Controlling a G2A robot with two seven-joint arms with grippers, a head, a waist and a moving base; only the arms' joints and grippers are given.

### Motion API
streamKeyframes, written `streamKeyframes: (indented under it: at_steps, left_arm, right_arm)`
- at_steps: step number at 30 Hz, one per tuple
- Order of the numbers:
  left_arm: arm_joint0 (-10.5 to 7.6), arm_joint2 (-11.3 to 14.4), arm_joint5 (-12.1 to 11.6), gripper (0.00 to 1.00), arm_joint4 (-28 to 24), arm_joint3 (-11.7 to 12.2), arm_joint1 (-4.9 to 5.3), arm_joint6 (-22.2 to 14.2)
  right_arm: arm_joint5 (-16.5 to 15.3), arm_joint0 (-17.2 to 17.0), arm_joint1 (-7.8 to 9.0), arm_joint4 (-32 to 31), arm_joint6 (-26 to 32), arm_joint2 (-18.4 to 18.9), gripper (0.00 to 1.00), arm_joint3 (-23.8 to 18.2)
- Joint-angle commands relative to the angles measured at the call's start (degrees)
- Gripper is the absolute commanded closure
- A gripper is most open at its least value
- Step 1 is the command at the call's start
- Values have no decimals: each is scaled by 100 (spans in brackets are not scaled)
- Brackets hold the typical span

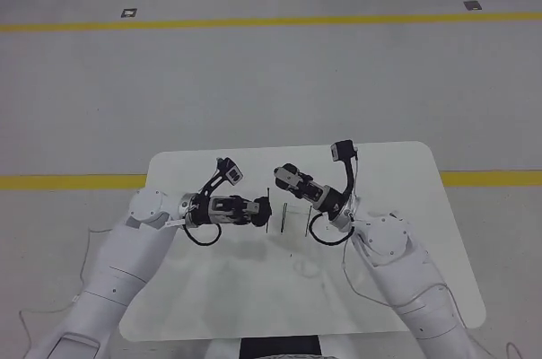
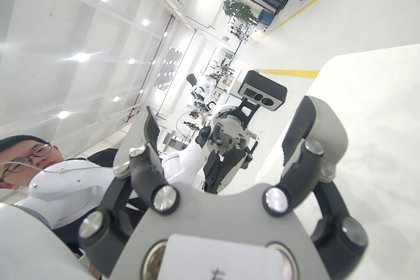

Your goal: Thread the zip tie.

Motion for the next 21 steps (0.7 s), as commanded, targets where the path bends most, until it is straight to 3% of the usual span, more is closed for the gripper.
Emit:
streamKeyframes:
  at_steps: [1,7,9,11,21]
  left_arm:
    - [9,-6,22,100,-4,-44,11,87]
    - [40,-81,60,100,-77,-82,60,86]
    - [51,-86,59,100,-78,-94,74,93]
    - [59,-83,54,100,-76,-105,83,101]
    - [-9,-40,-33,100,199,-180,154,-66]
  right_arm:
    - [-2,-8,8,-52,24,-4,0,2]
    - [-2,-23,39,-151,59,62,0,-91]
    - [-2,-32,49,-185,66,76,19,-134]
    - [-2,-36,59,-217,113,78,51,-172]
    - [-2,2,126,-439,437,93,60,-343]
